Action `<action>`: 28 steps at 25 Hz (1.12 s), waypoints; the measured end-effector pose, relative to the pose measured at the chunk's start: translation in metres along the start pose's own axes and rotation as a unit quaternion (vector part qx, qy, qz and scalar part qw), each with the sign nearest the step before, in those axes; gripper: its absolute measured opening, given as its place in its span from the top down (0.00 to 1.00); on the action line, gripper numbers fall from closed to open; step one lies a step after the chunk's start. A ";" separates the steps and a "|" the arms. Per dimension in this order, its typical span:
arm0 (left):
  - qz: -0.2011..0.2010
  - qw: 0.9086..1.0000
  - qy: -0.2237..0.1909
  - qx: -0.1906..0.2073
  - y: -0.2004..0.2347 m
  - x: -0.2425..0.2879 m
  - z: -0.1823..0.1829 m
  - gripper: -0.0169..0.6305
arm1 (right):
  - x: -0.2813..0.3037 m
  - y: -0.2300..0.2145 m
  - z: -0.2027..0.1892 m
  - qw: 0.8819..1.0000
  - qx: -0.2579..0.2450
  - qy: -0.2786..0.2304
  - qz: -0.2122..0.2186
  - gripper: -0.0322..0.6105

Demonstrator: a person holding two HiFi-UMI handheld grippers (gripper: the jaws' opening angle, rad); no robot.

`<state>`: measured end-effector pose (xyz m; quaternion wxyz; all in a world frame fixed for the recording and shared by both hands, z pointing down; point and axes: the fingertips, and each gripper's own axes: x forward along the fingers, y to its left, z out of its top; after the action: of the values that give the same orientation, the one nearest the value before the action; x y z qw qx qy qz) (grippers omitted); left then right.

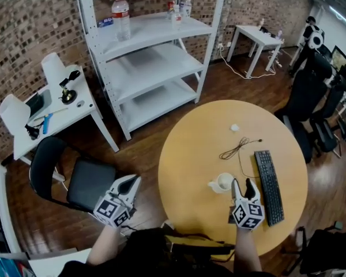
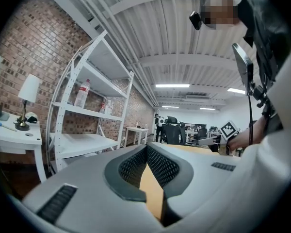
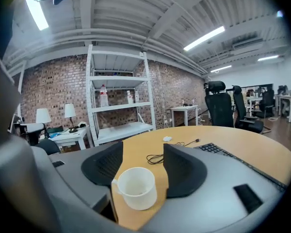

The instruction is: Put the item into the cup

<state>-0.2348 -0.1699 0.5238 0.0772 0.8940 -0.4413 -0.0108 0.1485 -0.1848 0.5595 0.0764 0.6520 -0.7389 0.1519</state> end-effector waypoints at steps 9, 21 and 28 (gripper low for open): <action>-0.114 0.993 0.015 0.025 -0.069 0.061 0.013 0.98 | -0.103 -0.054 0.043 0.983 0.128 -0.119 -0.058 0.57; -0.232 0.973 0.001 0.012 -0.161 0.113 0.044 0.98 | -0.227 -0.111 0.067 0.966 0.112 -0.178 -0.151 0.64; -0.227 0.974 0.021 0.008 -0.171 0.105 0.036 0.98 | -0.256 -0.117 0.046 0.960 0.119 -0.190 -0.170 0.77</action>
<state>-0.0393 -0.1551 0.4681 0.0751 0.9714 -0.2250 -0.0056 0.3035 0.0292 0.4514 -0.1191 0.7891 -0.5947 0.0973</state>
